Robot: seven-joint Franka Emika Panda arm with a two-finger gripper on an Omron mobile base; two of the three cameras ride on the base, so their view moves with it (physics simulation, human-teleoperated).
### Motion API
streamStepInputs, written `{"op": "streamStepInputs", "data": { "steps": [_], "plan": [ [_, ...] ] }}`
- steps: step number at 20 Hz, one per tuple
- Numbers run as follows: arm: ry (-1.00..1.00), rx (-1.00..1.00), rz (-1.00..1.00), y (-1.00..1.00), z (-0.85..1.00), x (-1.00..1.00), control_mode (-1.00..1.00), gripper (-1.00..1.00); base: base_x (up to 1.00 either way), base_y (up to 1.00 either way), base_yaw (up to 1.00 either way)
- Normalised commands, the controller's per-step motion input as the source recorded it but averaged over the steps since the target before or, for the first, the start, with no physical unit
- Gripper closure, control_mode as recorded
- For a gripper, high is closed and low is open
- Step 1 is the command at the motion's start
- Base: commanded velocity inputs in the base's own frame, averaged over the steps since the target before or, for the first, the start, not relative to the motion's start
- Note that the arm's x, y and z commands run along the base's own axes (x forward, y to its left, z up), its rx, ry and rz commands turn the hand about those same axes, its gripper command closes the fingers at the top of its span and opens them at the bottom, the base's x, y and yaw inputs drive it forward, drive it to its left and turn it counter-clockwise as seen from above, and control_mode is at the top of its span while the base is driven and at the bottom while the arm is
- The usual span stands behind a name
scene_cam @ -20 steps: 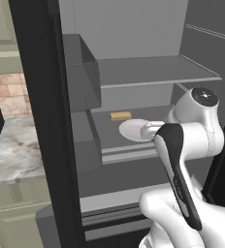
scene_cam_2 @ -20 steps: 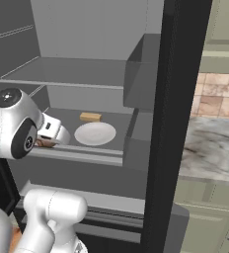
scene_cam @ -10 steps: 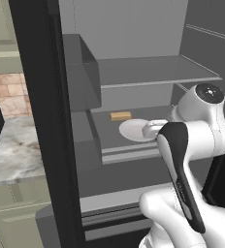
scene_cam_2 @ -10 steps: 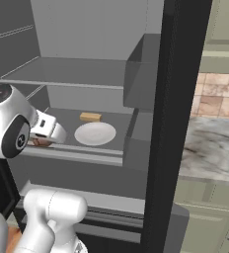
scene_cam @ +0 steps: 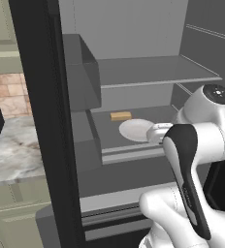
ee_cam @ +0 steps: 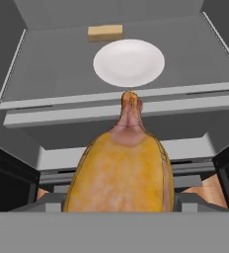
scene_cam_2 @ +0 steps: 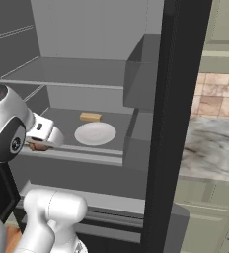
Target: Retrieve the chicken drumstick from the fridge and place it on the saucepan with marinade on the stove.
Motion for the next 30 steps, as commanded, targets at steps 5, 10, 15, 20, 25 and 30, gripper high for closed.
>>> {"op": "streamStepInputs", "data": {
  "steps": [5,10,15,20,25,30],
  "plan": [
    [0.0,0.0,0.0,0.0,0.0,0.0,1.0,1.0,-0.17,0.0,-0.01],
    [0.0,0.0,0.0,0.0,0.0,0.0,1.0,1.0,-1.0,0.0,-0.12],
    [0.0,0.0,0.0,0.0,0.0,0.0,1.0,1.0,-1.0,0.03,-0.09],
    [0.0,0.0,0.0,0.0,0.0,0.0,1.0,1.0,-1.0,0.1,-0.06],
    [0.0,0.0,0.0,0.0,0.0,0.0,1.0,1.0,-0.58,0.43,0.29],
    [0.0,0.0,0.0,0.0,0.0,0.0,1.0,1.0,0.0,0.35,0.9]
  ]
}}
